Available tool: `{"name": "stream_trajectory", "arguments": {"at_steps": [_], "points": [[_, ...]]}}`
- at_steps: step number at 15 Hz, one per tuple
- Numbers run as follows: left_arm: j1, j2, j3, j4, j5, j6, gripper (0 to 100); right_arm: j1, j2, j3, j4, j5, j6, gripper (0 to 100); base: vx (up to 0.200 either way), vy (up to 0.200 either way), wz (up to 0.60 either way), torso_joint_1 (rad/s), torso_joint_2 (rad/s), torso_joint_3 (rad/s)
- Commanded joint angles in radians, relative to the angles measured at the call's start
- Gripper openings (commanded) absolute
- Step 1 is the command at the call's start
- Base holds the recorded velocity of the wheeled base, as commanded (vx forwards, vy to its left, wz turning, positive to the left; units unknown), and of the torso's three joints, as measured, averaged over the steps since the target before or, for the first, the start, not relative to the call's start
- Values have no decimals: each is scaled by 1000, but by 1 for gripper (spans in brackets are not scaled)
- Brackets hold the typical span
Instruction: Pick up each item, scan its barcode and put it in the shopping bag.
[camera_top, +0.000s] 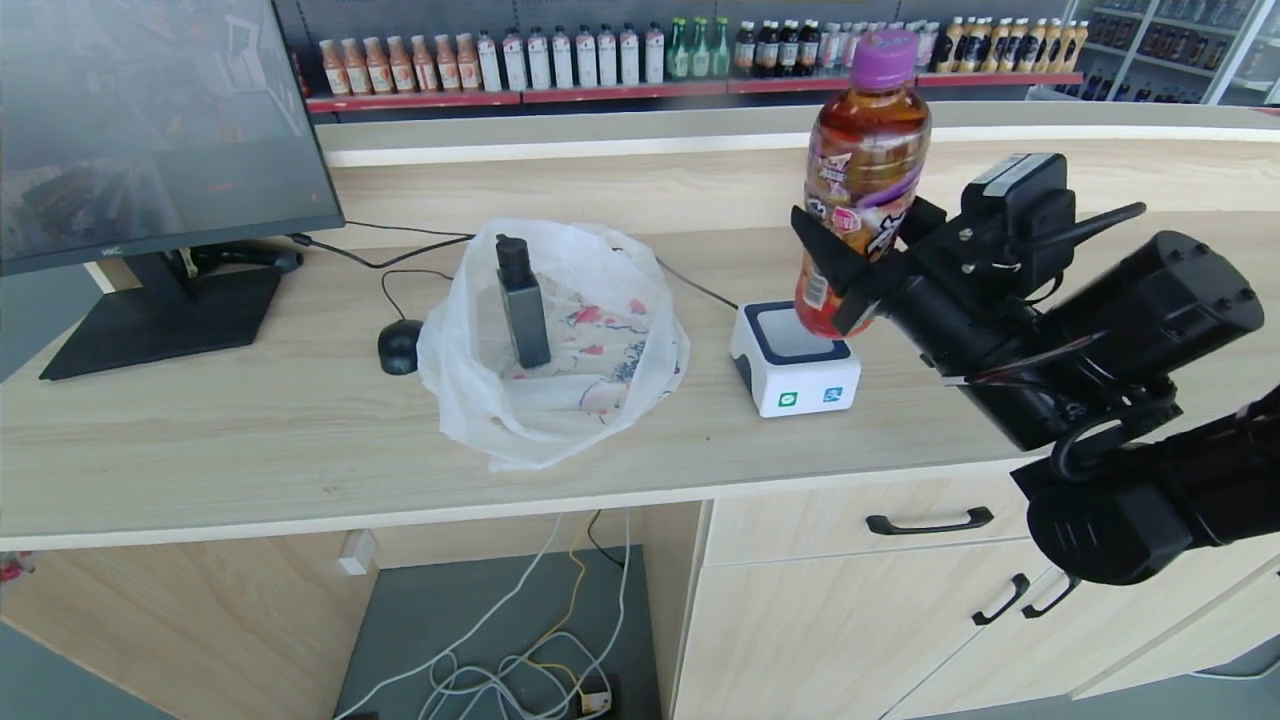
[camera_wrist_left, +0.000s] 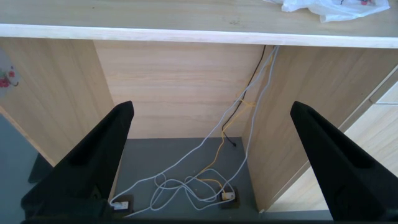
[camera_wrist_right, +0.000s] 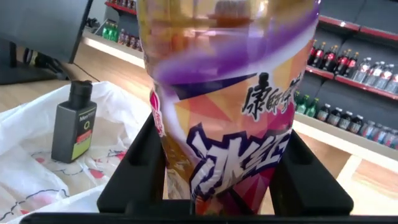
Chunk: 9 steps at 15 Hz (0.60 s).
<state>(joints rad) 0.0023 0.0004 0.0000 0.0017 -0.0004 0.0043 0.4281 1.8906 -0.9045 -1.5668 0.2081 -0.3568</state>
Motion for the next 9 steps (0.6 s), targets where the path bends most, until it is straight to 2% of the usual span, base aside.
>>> {"name": "stream_trajectory", "arguments": {"at_steps": [1,4,7,9], "points": [[1,0,0,0,-1,0,100,1,-4,49,-4,-36,32,0,0,0,0,0,0,0],[1,0,0,0,0,0,100,6,-12,90,-4,-62,82,0,0,0,0,0,0,0],[1,0,0,0,0,0,100,6,-42,91,-4,-180,168,0,0,0,0,0,0,0],[1,0,0,0,-1,-1,100,8,-64,95,-4,-214,182,0,0,0,0,0,0,0]]}}
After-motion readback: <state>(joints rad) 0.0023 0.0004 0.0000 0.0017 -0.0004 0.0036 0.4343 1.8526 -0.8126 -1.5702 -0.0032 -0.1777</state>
